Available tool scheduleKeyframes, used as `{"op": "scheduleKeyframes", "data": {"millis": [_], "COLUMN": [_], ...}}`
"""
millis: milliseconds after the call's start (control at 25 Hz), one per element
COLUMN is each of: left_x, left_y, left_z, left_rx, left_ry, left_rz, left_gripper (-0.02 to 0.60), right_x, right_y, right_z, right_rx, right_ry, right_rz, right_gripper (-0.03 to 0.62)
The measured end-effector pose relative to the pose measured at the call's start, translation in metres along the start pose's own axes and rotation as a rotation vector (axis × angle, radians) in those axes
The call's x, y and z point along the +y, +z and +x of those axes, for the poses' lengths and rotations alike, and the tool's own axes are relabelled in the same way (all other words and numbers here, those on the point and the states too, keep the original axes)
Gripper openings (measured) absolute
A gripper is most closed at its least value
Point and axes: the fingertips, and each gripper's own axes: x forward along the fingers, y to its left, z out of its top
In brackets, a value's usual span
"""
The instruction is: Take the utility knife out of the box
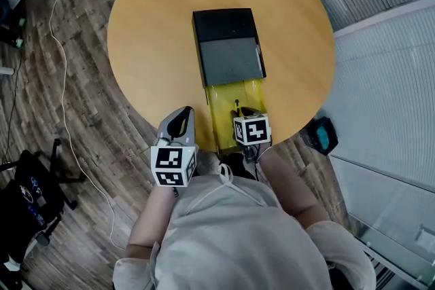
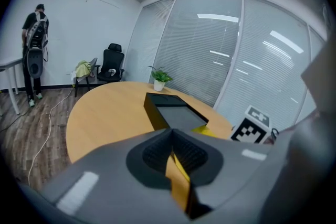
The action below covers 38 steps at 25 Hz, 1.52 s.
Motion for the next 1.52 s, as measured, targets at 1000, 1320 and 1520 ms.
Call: {"op": "scheduleKeyframes", "data": {"millis": [1000, 1320, 1520], "left_x": [-0.05, -0.082, -0.098], "left_y": [0.043, 0.1, 0.139], "left_z": [-0.014, -0.025, -0.046], "left_rx": [-0.108, -0.239, -0.348], "left_ry": [-0.006, -0.015, -0.018], "left_rz": [0.084, 0.169, 0.231], "left_gripper": [0.006, 0.006, 0.006], "right_x": [0.013, 0.015, 0.02], "right_y": [0.045, 0.107, 0.128], "right_z": [-0.096, -0.188, -0.238], "right_rx": [-0.271, -0.55, -0.701], "right_ry": [0.144, 0.209, 0.21], "right_rz": [-0.049, -0.07, -0.116], "right_gripper": [0.064, 0.064, 0.064]}}
